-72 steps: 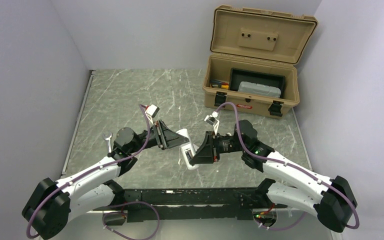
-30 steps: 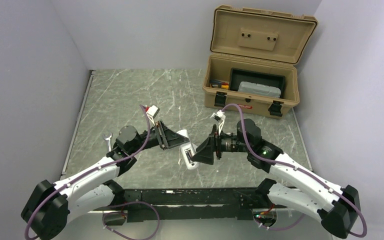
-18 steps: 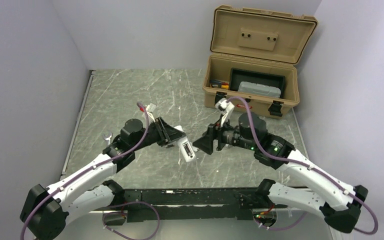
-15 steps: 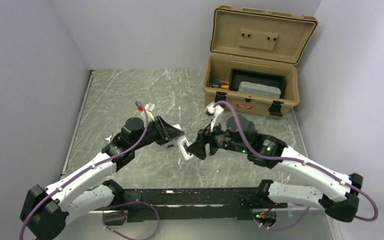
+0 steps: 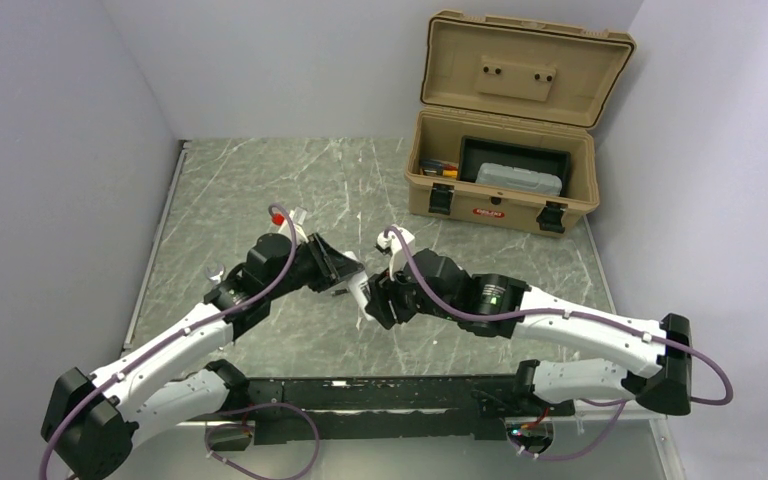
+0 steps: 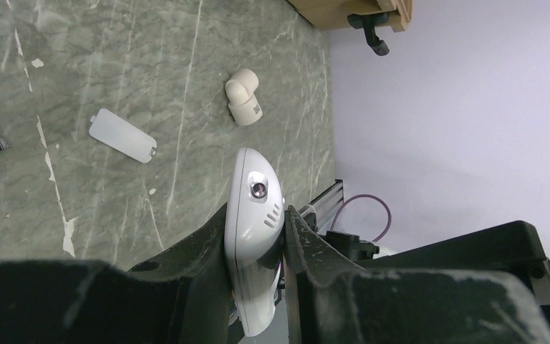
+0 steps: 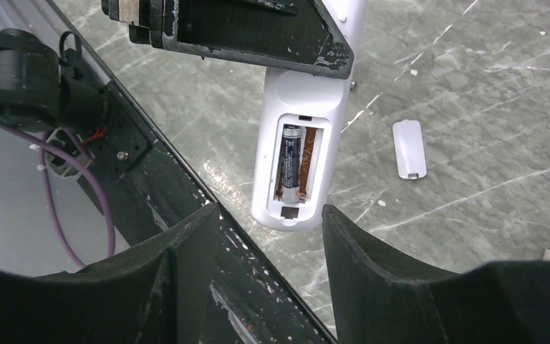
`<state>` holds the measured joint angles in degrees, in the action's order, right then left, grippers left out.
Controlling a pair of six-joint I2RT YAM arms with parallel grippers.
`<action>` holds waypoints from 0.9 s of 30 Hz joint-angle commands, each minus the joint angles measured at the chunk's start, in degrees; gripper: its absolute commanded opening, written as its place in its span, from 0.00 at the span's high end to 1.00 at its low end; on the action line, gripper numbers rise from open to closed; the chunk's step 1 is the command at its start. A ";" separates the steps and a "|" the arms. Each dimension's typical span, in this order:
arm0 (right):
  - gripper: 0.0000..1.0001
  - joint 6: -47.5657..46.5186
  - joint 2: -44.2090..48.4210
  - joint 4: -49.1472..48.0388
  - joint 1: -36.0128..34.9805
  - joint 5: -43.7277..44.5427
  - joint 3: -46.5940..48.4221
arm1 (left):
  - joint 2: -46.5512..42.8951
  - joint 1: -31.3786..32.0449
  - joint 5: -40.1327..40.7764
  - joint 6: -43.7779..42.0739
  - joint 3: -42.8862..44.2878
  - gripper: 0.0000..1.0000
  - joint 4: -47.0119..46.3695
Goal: Load the batteries into the remote control
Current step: Load the battery into the remote control.
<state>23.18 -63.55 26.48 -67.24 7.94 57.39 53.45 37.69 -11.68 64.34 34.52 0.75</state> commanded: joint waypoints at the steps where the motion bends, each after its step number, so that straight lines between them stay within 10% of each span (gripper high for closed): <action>1: 0.44 -1.30 -1.25 -3.10 -0.56 2.42 1.39 | 0.55 0.08 -0.52 1.44 2.23 1.00 -1.90; 27: 0.59 -2.12 -6.67 -3.77 -1.67 1.57 2.01 | 0.71 0.07 -1.41 1.99 1.86 1.00 -3.00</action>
<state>21.91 -69.87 23.92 -68.40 8.78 57.39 54.39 37.69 -12.21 65.63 34.52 0.56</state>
